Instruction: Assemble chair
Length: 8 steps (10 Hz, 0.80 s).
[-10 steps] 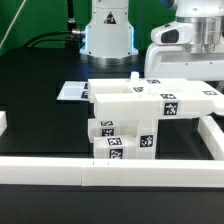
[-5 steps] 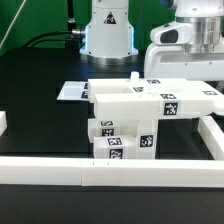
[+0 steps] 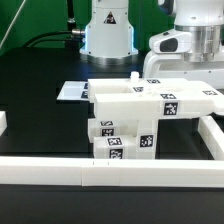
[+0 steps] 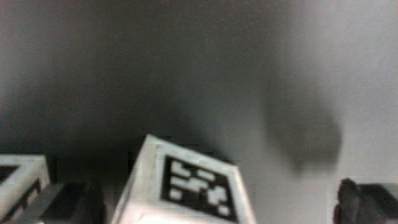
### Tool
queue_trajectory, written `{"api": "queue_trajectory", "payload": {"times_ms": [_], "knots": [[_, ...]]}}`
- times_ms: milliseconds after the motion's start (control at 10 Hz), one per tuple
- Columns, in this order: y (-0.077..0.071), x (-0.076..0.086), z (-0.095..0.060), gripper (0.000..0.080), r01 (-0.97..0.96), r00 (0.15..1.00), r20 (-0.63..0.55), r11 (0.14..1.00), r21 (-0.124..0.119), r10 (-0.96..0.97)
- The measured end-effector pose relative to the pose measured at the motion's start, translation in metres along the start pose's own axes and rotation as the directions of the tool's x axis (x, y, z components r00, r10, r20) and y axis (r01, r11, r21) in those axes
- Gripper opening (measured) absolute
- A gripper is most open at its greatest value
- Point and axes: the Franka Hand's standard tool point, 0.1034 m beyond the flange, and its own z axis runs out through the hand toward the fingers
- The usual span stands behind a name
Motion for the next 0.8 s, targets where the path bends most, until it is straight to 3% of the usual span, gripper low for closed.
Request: {"api": "queue_trajectory", "payload": {"times_ms": [500,800], "knots": [[0.001,0.000,0.000,0.0648,-0.002,1.000,0.000,1.000,-0.001,0.002],[0.006,0.012,0.000,0.0648,-0.016,1.000,-0.012,1.000,-0.004,0.016]]}}
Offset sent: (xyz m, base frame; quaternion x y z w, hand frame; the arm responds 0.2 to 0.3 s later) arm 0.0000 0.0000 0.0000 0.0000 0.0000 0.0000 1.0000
